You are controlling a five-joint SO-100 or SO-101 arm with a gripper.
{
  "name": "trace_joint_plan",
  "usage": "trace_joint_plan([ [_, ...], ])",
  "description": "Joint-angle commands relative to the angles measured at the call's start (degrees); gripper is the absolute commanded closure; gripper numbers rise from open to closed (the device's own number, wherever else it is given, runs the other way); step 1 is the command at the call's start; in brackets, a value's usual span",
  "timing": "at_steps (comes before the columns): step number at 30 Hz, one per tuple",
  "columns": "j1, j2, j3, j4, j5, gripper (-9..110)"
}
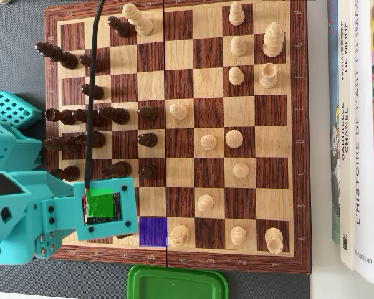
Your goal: Play chess
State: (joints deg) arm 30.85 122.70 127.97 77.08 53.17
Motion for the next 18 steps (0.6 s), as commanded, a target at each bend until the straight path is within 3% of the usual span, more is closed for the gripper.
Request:
trace_joint_plan([
  [1,-0.2,0.2,-0.4,-1.2,0.0,100],
  [18,-0.2,-3.3,-0.3,-2.7,-0.1,100],
])
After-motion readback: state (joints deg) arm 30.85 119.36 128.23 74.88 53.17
